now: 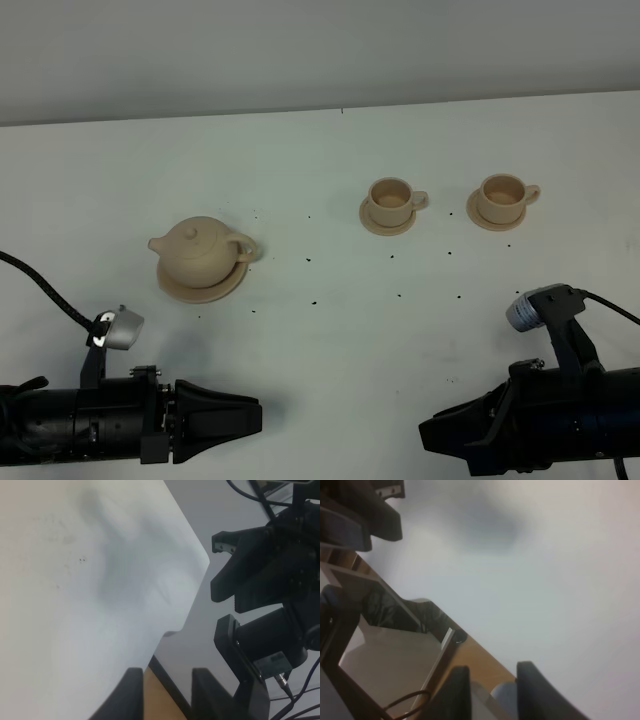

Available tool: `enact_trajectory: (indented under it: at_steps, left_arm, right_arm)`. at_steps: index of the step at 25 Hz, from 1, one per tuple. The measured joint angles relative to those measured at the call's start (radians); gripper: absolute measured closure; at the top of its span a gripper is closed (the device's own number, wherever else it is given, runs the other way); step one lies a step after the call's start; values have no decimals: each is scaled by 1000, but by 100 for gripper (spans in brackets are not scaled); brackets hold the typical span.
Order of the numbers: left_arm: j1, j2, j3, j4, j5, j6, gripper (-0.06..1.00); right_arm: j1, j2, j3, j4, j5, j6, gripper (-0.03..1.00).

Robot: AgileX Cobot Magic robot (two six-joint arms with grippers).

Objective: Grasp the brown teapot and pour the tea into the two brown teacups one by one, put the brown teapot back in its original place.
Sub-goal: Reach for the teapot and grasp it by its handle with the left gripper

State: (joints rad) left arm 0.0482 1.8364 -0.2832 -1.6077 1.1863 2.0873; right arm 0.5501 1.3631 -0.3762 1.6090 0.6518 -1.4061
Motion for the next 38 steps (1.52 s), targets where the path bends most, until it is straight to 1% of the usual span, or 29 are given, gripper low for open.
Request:
enact_trajectory:
  at_steps: [9, 13, 16, 19, 22, 23, 25, 26, 27, 28, 29, 30, 31, 33, 34, 35, 37, 38]
  left_arm:
    - [0, 0, 0, -2, 0, 0, 69]
    - [0, 0, 0, -14, 0, 0, 69]
    - [0, 0, 0, -17, 0, 0, 69]
    - [0, 0, 0, -17, 0, 0, 69]
    - [0, 0, 0, -18, 0, 0, 69]
    - [0, 0, 0, -18, 0, 0, 69]
    - [0, 0, 0, -18, 0, 0, 69]
    - [0, 0, 0, -18, 0, 0, 69]
    - [0, 0, 0, -18, 0, 0, 69]
    - [0, 0, 0, -18, 0, 0, 69]
    - [0, 0, 0, -18, 0, 0, 69]
    - [0, 0, 0, -19, 0, 0, 69]
    - [0, 0, 0, -19, 0, 0, 69]
    - [0, 0, 0, -20, 0, 0, 69]
    - [0, 0, 0, -20, 0, 0, 69]
    - [0, 0, 0, -20, 0, 0, 69]
    - [0, 0, 0, -20, 0, 0, 69]
    - [0, 0, 0, -20, 0, 0, 69]
  right_arm:
    - [0, -1, 17, 0, 0, 0, 73]
    - [0, -2, 20, 1, -1, 0, 73]
    - [0, -23, 21, 0, -25, -12, 73]
    - [0, -69, 13, -30, -70, 7, 73]
    - [0, -164, -4, -117, -98, 102, 73]
    - [0, -205, -7, -159, -103, 154, 73]
    - [0, -285, -11, -278, -114, 274, 73]
    - [0, -331, -13, -371, -122, 379, 73]
    - [0, -368, -14, -445, -127, 465, 73]
    - [0, -413, -14, -526, -129, 575, 73]
    - [0, -455, -14, -647, -128, 690, 73]
    - [0, -489, -14, -736, -124, 787, 73]
    - [0, -533, -14, -846, -115, 903, 73]
    - [0, -587, -19, -1051, -65, 1117, 73]
    - [0, -616, -30, -1159, -24, 1231, 73]
    - [0, -644, -47, -1261, 40, 1336, 73]
    - [0, -677, -88, -1430, 152, 1488, 73]
    - [0, -695, -109, -1507, 202, 1546, 73]
